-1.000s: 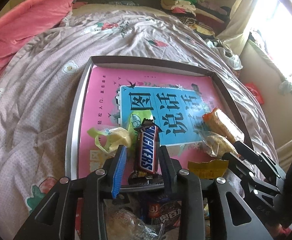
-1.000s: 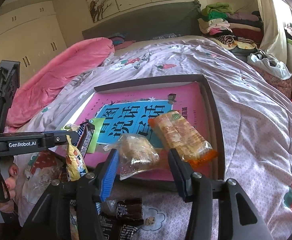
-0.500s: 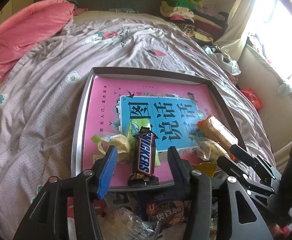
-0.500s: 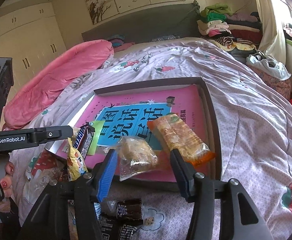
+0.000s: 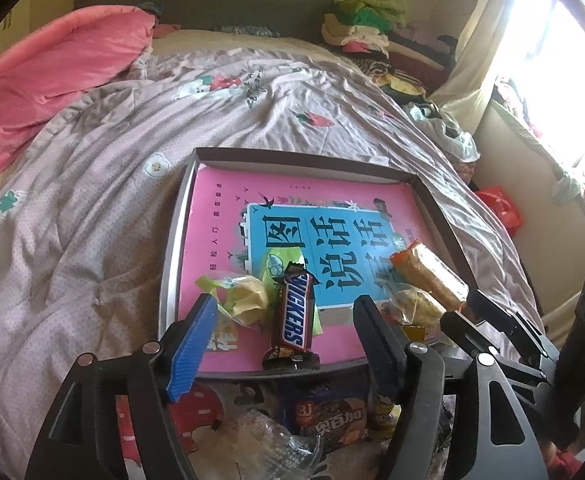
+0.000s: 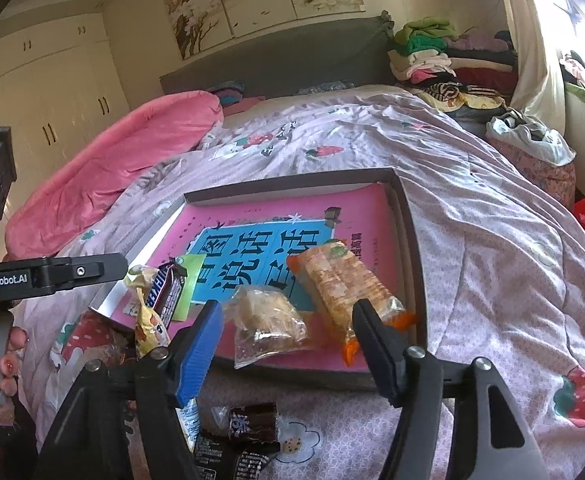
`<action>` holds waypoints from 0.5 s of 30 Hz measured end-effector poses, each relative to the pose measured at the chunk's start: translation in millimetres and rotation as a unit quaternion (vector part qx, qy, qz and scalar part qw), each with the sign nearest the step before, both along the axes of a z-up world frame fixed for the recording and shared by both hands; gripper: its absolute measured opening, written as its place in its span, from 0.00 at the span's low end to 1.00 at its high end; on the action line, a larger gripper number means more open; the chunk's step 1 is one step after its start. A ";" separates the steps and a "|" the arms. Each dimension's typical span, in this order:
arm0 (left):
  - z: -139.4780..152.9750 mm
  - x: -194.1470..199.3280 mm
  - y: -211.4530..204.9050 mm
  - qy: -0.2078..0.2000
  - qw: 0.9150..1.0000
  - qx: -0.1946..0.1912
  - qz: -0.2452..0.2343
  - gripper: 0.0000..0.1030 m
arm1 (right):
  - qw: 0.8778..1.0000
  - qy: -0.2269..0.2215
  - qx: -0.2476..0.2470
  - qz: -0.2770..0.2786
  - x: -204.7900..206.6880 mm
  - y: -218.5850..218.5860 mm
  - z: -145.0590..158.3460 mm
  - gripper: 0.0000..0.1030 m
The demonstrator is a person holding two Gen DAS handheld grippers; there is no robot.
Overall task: Organize snacks
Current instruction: 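Open the right tool to drop the zip bag while the left tool releases the Snickers bar, then move both tools back to the snack pile beside the tray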
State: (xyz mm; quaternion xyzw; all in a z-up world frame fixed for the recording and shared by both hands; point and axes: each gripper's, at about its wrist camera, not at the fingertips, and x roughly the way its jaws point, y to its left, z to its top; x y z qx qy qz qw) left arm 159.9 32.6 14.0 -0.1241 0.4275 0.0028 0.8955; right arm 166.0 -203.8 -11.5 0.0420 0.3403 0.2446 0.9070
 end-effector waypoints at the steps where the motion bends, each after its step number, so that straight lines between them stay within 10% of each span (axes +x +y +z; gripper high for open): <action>1: 0.6 -0.8 1.0 -0.001 1.000 0.000 0.003 0.72 | 1.000 -0.001 0.001 -0.002 0.1 -1.0 0.6 0.65; 15: 3.2 -8.5 14.2 0.001 1.000 -0.010 0.023 0.74 | 1.000 -0.004 0.004 -0.016 1.1 -9.6 1.8 0.69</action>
